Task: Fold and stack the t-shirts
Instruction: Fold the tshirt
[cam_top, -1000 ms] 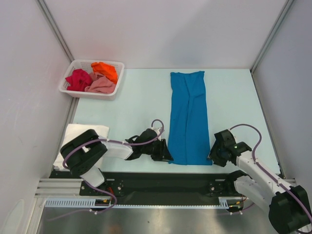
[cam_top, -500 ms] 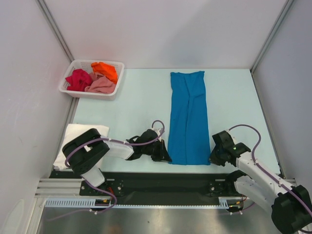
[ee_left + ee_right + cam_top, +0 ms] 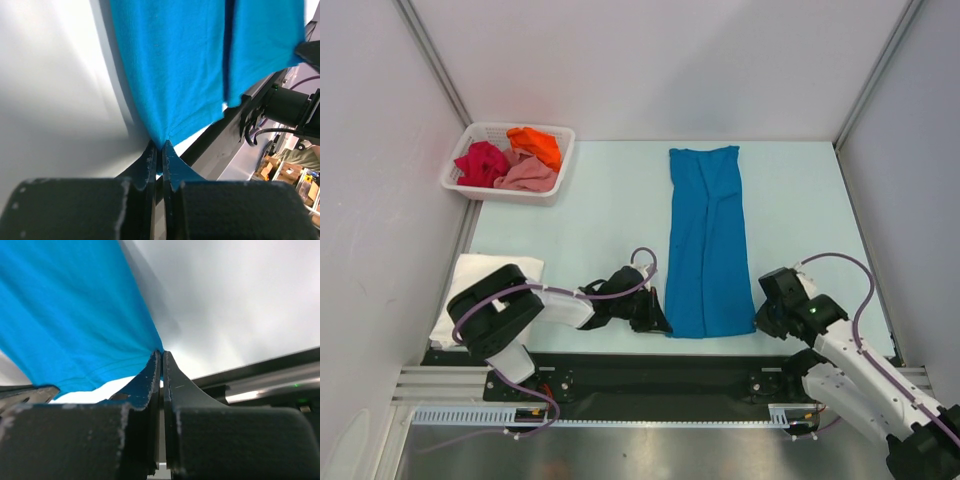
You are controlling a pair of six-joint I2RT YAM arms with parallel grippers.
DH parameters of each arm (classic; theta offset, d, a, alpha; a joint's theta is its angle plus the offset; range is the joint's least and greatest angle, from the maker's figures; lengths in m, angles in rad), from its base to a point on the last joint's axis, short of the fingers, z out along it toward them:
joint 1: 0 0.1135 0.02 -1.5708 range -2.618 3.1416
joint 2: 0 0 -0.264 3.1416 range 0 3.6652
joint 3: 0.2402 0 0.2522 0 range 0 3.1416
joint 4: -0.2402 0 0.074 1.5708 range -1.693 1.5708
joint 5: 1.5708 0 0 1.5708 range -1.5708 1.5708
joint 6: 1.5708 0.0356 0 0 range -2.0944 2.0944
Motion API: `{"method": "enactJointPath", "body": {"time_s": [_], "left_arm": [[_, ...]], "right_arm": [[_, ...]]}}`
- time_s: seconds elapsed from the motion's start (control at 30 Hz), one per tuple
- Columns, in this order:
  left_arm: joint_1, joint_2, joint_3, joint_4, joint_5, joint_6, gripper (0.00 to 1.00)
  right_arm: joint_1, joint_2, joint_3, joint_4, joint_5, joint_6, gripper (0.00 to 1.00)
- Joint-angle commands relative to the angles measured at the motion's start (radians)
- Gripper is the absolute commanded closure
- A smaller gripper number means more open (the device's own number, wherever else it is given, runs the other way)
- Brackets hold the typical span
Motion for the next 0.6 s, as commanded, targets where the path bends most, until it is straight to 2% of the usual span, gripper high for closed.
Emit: {"method": "enactJointPath", "body": {"time_s": [0.0,0.13,0.27,0.33,0.5,0.53,0.57], "left_arm": [[-0.011,-0.036,-0.014,-0.008,0.001,-0.019,0.93],[-0.014,-0.016,-0.004,0.005,0.015,-0.019,0.82],[-0.016,0.011,0.0,0.022,0.032,-0.026,0.63],[-0.017,0.011,-0.016,0.042,0.032,-0.04,0.6],[-0.022,0.028,-0.008,0.05,0.038,-0.042,0.6],[-0.025,0.034,-0.004,0.05,0.041,-0.04,0.61],[-0.027,0.05,-0.002,0.05,0.041,-0.04,0.67]], "right_arm": [[0.041,-0.057,0.089,-0.107,0.139,0.076,1.0],[0.047,-0.073,0.088,-0.107,0.124,0.076,1.0],[0.053,-0.062,0.089,-0.11,0.128,0.076,1.0],[0.053,-0.062,0.086,-0.109,0.128,0.076,1.0],[0.053,-0.06,0.083,-0.101,0.124,0.073,1.0],[0.055,-0.06,0.081,-0.1,0.124,0.07,1.0],[0.053,-0.06,0.081,-0.098,0.122,0.068,1.0]]}}
